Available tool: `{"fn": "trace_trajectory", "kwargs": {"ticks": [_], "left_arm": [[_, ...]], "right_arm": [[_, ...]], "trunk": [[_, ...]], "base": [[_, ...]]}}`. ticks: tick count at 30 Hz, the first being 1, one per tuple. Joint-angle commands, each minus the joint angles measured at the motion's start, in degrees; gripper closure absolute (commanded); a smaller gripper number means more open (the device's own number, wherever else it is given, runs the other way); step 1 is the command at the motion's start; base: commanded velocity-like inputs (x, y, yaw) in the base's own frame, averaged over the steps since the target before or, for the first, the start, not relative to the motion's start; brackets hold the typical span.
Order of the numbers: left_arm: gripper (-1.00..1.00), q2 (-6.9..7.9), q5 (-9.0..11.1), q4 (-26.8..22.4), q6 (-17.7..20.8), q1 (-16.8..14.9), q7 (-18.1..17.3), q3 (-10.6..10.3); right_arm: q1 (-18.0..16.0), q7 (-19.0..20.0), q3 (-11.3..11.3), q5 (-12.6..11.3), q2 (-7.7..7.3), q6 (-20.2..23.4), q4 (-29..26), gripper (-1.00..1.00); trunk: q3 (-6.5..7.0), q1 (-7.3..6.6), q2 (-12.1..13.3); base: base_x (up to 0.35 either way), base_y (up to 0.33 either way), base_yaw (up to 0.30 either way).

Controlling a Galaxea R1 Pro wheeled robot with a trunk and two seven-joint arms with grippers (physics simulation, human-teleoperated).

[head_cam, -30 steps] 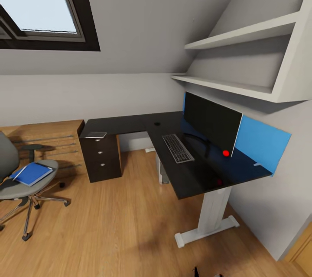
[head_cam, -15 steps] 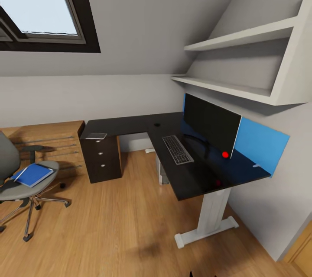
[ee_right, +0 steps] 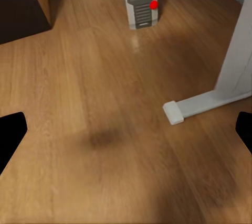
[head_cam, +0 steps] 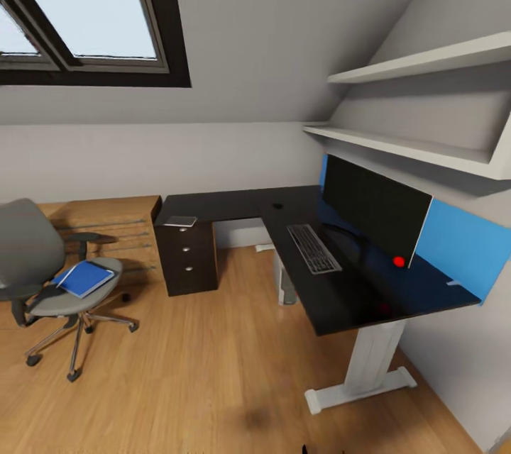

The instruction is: In the bedroom, organize the workspace by keeping the computer under the desk, ensuring the monitor is on the desk, placing the keyboard on the desk next to the monitor, placing the mouse on the desk next to the keyboard, moving the folder from the swivel chair onto the desk next to the mouse, stacking the notebook on top of the folder with the pen on top of the notebook, and positioning the swivel chair next to the desk.

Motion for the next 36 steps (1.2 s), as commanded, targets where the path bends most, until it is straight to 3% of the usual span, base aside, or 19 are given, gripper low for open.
{"fn": "trace_trajectory", "kwargs": {"ticks": [1,13,36], "left_arm": [[-1.00,0.03,0.64,0.01,-0.40,-0.03,0.21,-0.21],[-1.00,-0.04,0.59,0.74,-0.38,-0.03,0.21,-0.30],[-1.00,-0.03,0.58,0.93,-0.38,-0.03,0.21,-0.31]], "right_arm": [[-0.03,-0.40,0.50,-0.38,-0.03,-0.20,0.01,-1.00],[-0.02,-0.38,0.50,-0.04,-0.05,-0.20,0.08,-1.00],[-0.02,-0.31,0.59,0.07,-0.04,-0.20,0.16,-1.00]], "trunk": [[-0.07,0.02,-0.07],[0.15,0.02,-0.07],[1.64,0.02,-0.07]], "base": [[0.008,0.265,0.281],[0.235,0.164,0.239],[0.318,0.120,0.010]]}}
